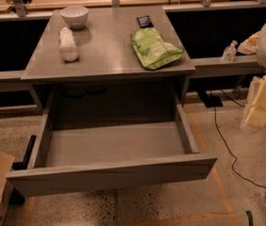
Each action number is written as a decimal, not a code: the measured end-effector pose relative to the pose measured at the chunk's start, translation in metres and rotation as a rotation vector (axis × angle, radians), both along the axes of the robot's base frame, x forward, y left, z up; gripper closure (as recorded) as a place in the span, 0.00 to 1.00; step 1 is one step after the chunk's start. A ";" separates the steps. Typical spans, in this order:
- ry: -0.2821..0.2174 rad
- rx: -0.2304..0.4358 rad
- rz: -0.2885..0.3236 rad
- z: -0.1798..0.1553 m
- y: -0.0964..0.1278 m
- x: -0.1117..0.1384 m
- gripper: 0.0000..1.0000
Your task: Place green rice chip bag into top drawer
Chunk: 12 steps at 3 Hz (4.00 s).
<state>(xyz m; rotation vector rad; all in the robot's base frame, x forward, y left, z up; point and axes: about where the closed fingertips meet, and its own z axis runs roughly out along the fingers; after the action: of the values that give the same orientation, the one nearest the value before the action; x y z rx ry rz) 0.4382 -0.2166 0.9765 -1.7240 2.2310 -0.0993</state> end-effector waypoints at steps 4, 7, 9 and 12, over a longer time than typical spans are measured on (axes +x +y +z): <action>-0.080 0.091 0.047 0.002 0.032 0.060 0.00; -0.168 0.232 0.050 -0.022 0.134 0.233 0.00; -0.154 0.243 -0.002 -0.043 0.140 0.250 0.00; -0.183 0.284 -0.223 -0.110 0.135 0.349 0.00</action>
Offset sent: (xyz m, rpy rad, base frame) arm 0.0764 0.0186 0.0033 0.0971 -0.0933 0.0403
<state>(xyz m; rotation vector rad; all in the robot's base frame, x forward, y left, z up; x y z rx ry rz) 0.7874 -0.0811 0.8669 -1.2662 2.1726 0.0099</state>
